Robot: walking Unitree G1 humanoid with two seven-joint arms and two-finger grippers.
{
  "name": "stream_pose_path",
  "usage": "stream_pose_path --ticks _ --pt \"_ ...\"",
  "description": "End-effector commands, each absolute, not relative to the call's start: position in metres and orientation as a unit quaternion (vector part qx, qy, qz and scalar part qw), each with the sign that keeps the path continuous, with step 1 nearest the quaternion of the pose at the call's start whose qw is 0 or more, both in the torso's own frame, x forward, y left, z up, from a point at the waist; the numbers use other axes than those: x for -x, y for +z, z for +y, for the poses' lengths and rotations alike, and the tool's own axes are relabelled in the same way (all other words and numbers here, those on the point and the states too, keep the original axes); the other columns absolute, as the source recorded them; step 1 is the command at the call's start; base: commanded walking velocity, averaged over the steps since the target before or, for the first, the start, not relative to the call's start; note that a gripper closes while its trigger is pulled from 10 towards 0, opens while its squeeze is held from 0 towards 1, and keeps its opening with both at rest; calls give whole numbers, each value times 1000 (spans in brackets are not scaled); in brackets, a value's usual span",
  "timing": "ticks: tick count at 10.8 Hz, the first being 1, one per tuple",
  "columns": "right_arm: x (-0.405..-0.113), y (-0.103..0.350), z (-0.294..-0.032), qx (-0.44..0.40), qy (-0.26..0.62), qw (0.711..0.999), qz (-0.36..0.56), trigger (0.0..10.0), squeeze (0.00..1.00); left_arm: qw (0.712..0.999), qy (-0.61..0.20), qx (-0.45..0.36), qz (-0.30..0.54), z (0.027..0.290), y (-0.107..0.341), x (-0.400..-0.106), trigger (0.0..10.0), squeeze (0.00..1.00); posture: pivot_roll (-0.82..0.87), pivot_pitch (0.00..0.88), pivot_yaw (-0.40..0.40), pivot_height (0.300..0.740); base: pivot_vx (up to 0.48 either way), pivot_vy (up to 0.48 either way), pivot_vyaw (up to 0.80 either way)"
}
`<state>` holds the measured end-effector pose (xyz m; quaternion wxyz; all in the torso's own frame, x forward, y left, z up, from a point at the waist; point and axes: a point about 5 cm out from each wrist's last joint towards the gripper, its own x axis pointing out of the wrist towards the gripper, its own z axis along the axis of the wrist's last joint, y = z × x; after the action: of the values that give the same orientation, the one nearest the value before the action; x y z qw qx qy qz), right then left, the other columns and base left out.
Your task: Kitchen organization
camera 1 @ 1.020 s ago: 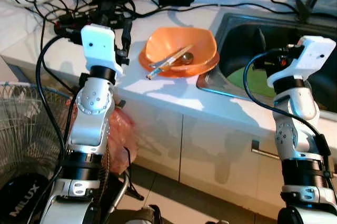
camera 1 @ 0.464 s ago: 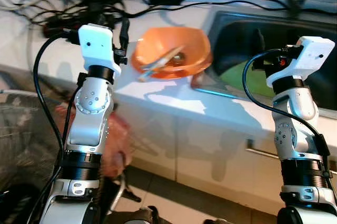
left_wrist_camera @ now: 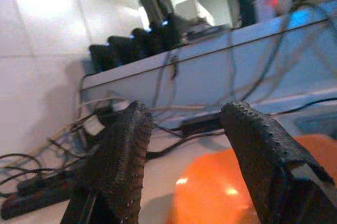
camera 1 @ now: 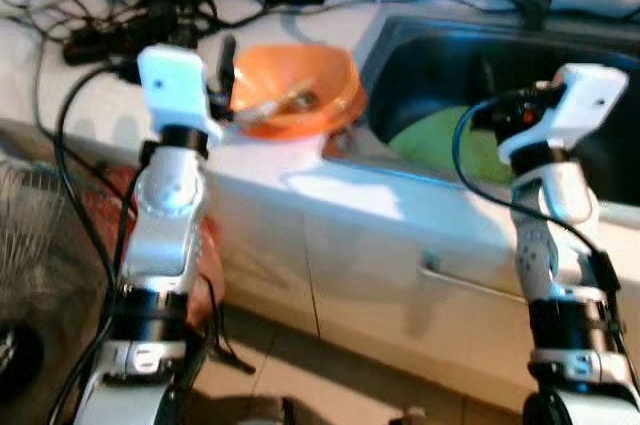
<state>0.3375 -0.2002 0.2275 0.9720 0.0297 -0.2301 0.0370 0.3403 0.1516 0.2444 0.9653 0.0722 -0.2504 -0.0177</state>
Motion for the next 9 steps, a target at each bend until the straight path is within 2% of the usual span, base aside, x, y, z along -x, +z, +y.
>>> stream_pose_path --ticks 1,6,9 --pt "-337 230 -201 -33 36 971 -235 10000 0 963 -17 -75 -258 153 248 -339 10000 0 59 101 80 740 0 0 0" --pt "-337 227 -197 -27 46 972 -228 10000 0 964 -11 -79 -255 158 247 -337 10000 0 66 114 78 740 0 0 0" --pt "-338 220 -197 -28 44 976 -211 10000 0 972 -23 -71 -222 153 230 -332 10000 0 70 121 78 740 0 0 0"
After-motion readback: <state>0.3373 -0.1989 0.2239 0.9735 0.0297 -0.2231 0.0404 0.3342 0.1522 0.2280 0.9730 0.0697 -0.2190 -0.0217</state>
